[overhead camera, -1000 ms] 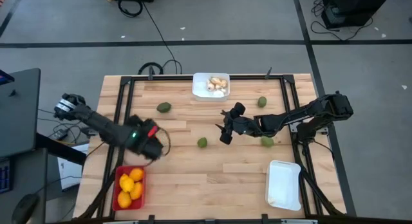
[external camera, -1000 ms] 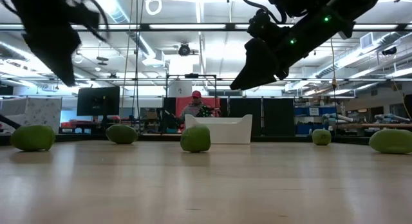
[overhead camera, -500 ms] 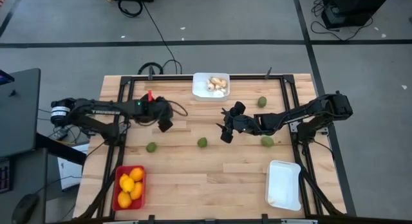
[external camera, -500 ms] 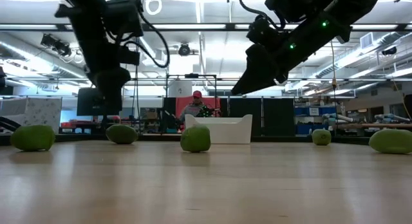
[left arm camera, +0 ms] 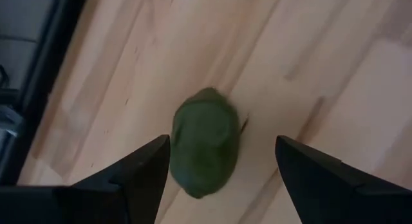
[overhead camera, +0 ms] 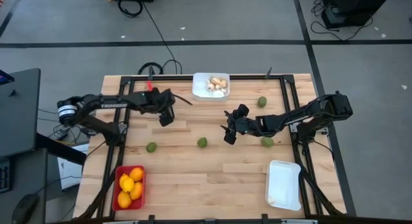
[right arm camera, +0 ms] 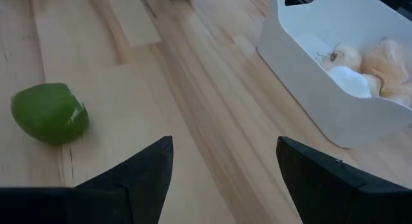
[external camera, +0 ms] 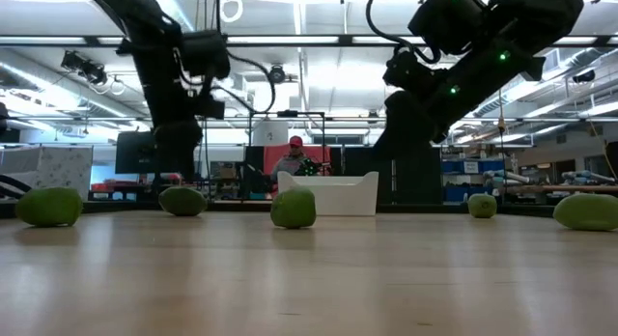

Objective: Sort produce into baskets
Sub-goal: Put the lime into the bottom white bin

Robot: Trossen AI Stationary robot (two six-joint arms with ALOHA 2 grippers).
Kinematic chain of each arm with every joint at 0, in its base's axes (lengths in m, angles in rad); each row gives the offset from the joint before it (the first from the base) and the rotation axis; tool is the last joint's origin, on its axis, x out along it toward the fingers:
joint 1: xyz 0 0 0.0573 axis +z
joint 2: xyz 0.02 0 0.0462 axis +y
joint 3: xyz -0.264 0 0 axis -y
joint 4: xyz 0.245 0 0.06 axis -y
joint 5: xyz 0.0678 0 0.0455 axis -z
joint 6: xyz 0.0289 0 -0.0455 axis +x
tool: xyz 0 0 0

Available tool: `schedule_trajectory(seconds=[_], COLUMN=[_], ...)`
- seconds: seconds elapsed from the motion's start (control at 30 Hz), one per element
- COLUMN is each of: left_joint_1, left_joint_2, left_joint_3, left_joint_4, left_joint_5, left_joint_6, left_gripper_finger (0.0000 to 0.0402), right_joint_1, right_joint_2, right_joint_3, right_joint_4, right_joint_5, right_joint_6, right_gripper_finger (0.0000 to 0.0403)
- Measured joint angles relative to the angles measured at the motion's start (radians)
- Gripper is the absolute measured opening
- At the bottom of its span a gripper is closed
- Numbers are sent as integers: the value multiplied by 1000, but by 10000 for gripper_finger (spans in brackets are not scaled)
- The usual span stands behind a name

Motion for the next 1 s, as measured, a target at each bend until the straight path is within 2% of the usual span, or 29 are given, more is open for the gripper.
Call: schedule_trajectory(seconds=[0.33,0.47,0.7,0.9,1.0], left_joint_1=[110,121,118,60,6], left_joint_2=[162,184,182,182,182], left_joint_3=[0,0,0,26,55], left_joint_4=[75,101,136,153,144], left_joint_5=[2,17,30,42,42], left_joint_6=[22,29,19,30,50], left_gripper_finger=[286,270,198,206,217], right_joint_1=[6,6,6,4,4], right_joint_2=[0,0,0,0,0], right_joint_3=[0,0,0,0,0], right_joint_4=[11,11,23,94,153], right_joint_5=[-18,-18,-18,-22,-58], right_joint_6=[-9,-11,1,109,100], right_gripper_finger=[286,286,286,286,286])
